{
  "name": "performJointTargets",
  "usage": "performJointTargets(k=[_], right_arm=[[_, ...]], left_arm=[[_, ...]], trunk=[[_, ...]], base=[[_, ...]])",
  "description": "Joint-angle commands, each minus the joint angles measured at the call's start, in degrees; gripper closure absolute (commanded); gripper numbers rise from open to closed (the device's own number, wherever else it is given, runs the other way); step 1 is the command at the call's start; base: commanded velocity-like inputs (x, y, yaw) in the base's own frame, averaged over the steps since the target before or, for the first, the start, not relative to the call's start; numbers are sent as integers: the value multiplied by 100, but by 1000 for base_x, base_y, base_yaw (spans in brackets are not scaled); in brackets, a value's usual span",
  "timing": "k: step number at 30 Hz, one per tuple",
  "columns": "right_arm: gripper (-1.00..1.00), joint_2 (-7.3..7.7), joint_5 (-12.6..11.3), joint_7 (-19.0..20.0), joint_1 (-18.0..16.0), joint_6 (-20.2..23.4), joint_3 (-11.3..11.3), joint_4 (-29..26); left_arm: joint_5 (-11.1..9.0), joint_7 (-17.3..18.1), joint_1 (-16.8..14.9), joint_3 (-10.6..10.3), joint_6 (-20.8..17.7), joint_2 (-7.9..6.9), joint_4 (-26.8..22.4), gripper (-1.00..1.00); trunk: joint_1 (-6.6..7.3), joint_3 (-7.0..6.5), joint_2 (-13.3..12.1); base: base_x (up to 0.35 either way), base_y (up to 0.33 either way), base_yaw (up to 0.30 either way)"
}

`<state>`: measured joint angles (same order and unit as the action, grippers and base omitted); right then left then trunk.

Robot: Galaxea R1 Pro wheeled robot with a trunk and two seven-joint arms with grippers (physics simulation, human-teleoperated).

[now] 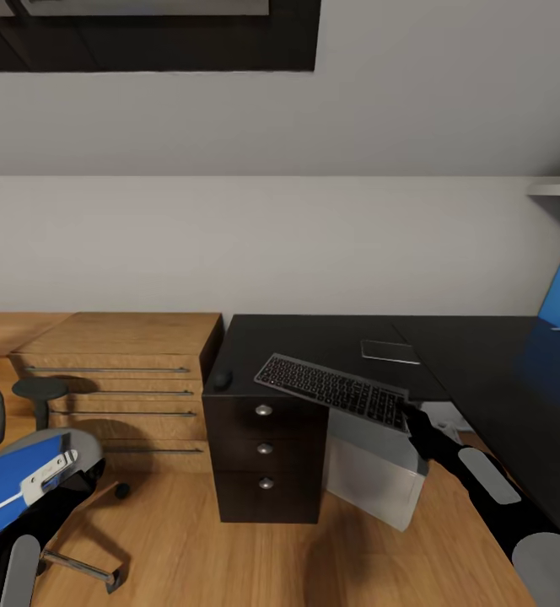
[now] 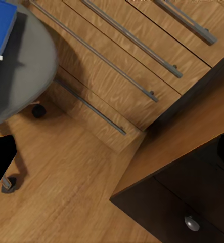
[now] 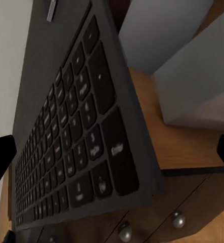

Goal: In the bedroom, organize the workspace by keeping the computer under the desk, ensuring the monitor is on the desk, placing the keyboard on the desk next to the monitor, placing the mouse on the desk next to the keyboard, moving the folder from the swivel chair onto the desk next to the mouse, stacking the notebook on top of the folder with the pen on top of the notebook, and positioning the swivel chair next to the desk.

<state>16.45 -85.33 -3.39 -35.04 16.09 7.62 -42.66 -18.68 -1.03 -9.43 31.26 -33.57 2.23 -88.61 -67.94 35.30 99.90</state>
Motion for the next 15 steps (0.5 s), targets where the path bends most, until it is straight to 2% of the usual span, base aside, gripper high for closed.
performJointTargets(k=[1,5,12,15], right_arm=[[-100,7,-49,-34,-3,-4,21,-8],[-100,7,-39,-31,-3,-9,22,-9],[-100,7,-31,-30,-3,-12,21,-6],[-100,7,-29,-27,-3,-16,21,-6]], left_arm=[[-54,-11,-6,12,-36,5,-7,-100],[-55,-11,-6,12,-37,4,-7,-100],[-62,-16,-6,15,-52,3,-14,-100],[-64,-18,-6,13,-51,4,-20,-100]], trunk=[[-2,6,3],[-2,6,3],[-2,6,3],[-68,60,123]], base=[[241,0,0],[197,0,0],[34,0,0],[6,0,0]])
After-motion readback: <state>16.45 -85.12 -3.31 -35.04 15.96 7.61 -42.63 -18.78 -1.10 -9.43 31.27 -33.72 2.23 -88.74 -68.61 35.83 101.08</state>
